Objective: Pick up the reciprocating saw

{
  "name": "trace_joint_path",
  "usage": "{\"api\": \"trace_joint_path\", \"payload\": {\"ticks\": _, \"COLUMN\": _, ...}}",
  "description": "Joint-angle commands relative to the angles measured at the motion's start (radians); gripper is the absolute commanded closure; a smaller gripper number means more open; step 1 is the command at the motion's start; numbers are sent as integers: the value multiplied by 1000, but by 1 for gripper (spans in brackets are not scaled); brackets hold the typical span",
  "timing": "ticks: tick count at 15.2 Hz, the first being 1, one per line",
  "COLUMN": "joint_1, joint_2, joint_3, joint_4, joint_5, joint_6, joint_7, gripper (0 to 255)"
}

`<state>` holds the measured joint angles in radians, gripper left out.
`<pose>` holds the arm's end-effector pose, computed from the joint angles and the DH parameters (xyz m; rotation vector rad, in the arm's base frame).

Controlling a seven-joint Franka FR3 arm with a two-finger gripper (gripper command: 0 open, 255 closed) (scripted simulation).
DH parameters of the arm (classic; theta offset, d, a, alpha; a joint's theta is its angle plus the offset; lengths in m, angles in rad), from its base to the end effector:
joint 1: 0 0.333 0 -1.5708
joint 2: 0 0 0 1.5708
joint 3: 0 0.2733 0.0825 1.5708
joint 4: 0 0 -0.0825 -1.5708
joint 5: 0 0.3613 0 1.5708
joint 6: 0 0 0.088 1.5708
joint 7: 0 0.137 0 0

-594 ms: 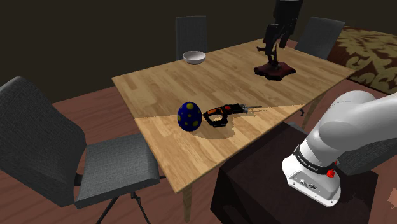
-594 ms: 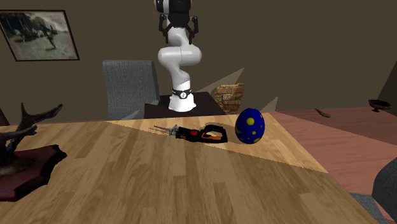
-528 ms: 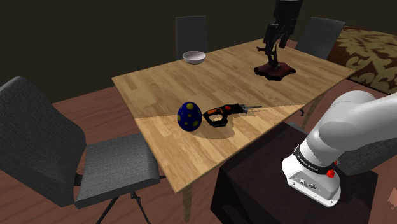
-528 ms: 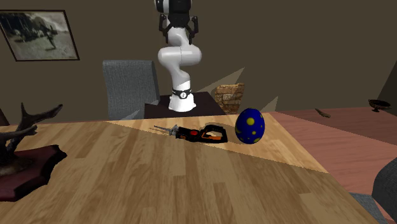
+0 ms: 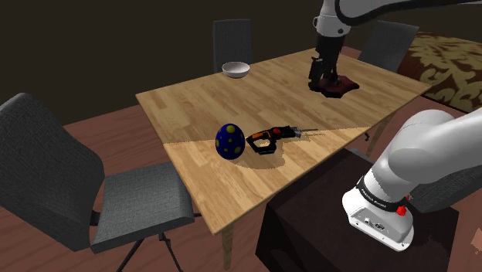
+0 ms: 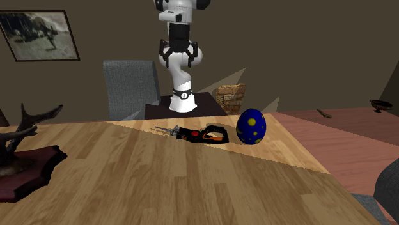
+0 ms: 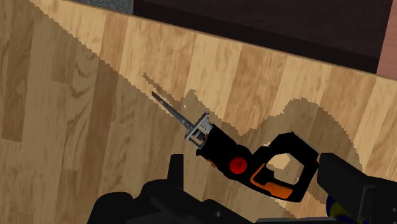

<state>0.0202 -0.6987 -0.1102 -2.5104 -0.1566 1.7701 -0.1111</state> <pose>0.3384 -0.0482 0.4475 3.0601 0.1267 -0.0770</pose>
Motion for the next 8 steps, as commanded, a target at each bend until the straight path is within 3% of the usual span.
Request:
{"api": "trace_joint_path", "payload": {"ticks": 1, "joint_1": 11, "joint_2": 36, "joint_3": -10, "joint_4": -42, "joint_5": -13, "joint_6": 78, "joint_7": -28, "gripper": 0}}
{"api": "trace_joint_path", "payload": {"ticks": 8, "joint_1": 35, "joint_2": 212, "joint_3": -57, "joint_4": -144, "joint_5": -70, "joint_6": 353, "joint_7": -134, "gripper": 0}}
